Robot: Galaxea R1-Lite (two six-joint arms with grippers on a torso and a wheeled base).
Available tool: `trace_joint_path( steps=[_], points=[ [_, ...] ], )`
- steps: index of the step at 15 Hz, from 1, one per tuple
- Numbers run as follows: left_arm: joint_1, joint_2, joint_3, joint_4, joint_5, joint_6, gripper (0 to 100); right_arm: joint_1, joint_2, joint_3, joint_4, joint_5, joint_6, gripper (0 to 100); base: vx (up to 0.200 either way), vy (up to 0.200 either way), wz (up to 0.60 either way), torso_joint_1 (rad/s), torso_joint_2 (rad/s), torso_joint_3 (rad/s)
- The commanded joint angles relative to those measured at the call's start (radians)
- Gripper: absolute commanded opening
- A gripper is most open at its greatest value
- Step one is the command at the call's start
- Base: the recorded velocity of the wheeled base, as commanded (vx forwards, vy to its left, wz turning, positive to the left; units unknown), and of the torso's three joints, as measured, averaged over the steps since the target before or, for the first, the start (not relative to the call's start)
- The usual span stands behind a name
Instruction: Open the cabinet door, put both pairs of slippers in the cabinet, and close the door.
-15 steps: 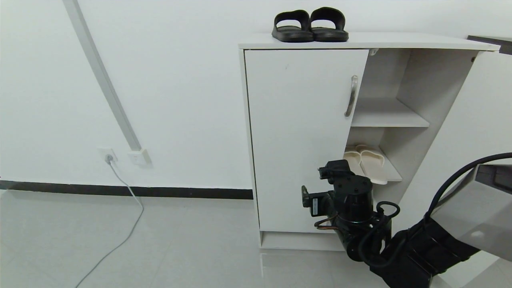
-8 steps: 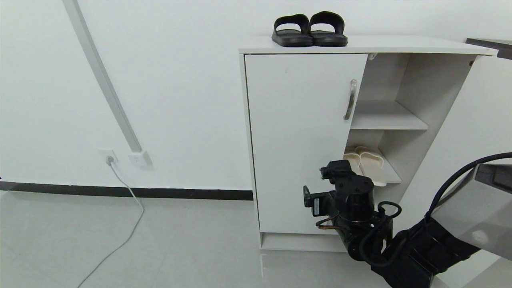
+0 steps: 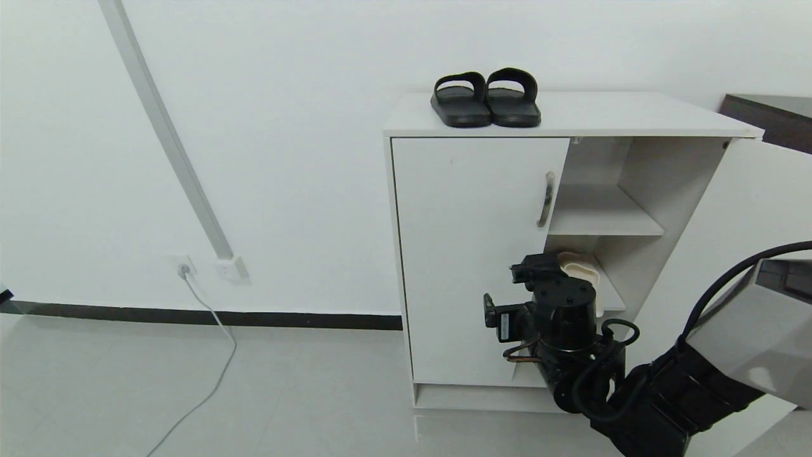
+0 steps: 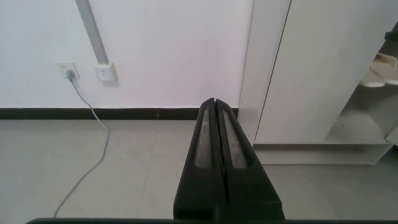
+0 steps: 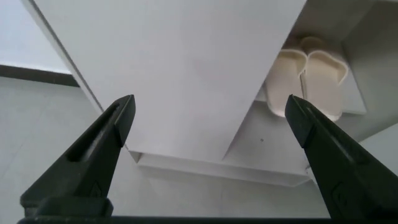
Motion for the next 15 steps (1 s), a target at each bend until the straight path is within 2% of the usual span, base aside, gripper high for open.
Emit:
trace_joint_path(
  steps=[1,14,15],
  points=[
    [0.0,0.0,0.0,0.0,0.0,0.0,0,0.002,-0.001,0.0,0.0,0.001,0.0,100,0.0,0.0,0.0,0.115,-0.46,-0.33],
    [0.0,0.0,0.0,0.0,0.0,0.0,0,0.015,-0.011,0.02,0.0,-0.001,0.0,100,0.0,0.0,0.0,0.171,-0.49,-0.315],
    [0.0,0.0,0.0,0.0,-0.003,0.009,0,0.019,-0.011,0.02,0.0,-0.001,0.0,100,0.0,0.0,0.0,0.222,-0.52,-0.31]
  ],
)
